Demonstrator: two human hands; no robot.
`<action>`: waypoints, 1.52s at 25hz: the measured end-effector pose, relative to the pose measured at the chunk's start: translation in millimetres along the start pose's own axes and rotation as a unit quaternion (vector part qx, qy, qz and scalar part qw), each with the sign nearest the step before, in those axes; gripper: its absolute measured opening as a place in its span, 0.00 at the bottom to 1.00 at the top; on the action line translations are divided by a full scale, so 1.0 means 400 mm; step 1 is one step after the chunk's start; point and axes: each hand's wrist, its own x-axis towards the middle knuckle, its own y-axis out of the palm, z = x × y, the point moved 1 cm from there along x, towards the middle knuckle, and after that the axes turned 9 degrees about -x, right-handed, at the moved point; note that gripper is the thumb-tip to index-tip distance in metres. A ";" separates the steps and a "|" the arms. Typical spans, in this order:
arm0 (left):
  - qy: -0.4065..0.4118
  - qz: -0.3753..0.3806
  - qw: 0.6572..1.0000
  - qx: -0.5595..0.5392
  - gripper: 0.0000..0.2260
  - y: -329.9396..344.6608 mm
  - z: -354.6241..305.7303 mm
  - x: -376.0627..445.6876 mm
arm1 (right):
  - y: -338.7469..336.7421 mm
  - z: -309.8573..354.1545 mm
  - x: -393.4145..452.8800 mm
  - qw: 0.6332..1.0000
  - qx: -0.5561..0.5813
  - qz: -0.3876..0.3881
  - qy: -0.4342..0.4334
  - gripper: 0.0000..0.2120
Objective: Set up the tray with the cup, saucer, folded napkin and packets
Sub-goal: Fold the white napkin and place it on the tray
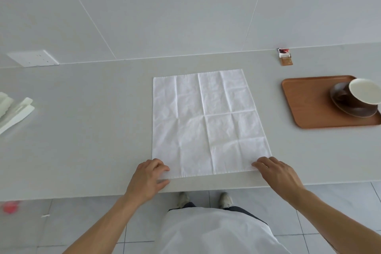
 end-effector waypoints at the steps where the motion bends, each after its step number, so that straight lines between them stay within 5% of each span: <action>1: 0.013 -0.007 1.000 0.012 0.11 0.000 -0.006 -0.005 | -0.005 -0.009 0.008 0.999 -0.020 0.006 -0.033 0.25; 5: 0.056 0.004 0.992 0.109 0.13 -0.008 -0.030 -0.014 | -0.008 -0.027 0.021 0.990 -0.087 0.039 -0.103 0.29; 10: 0.048 0.037 0.972 0.229 0.25 -0.014 -0.050 -0.008 | 0.016 -0.017 0.041 0.996 -0.075 0.033 -0.048 0.24; 14: -0.041 0.014 0.977 0.208 0.21 0.006 -0.075 0.014 | 0.031 -0.022 0.044 0.997 -0.028 0.050 0.049 0.12; 21: -0.066 -0.032 0.981 0.178 0.02 0.027 -0.095 0.007 | 0.042 -0.098 0.042 0.998 0.048 0.045 0.004 0.08; 24: -0.063 -0.038 0.979 0.188 0.13 0.020 -0.097 -0.003 | 0.056 -0.135 0.051 0.989 0.116 0.080 0.038 0.03; 26: -0.061 -0.042 0.978 0.197 0.08 0.014 -0.102 -0.005 | 0.065 -0.148 0.056 0.983 0.149 0.097 0.044 0.04; 32: -0.153 -0.046 0.986 0.045 0.05 -0.001 -0.067 -0.005 | 0.061 -0.183 0.074 0.962 0.206 0.158 0.083 0.03; 38: -0.242 -0.074 0.948 -0.192 0.05 -0.070 0.000 0.025 | 0.012 -0.222 0.142 0.929 0.300 0.168 0.139 0.07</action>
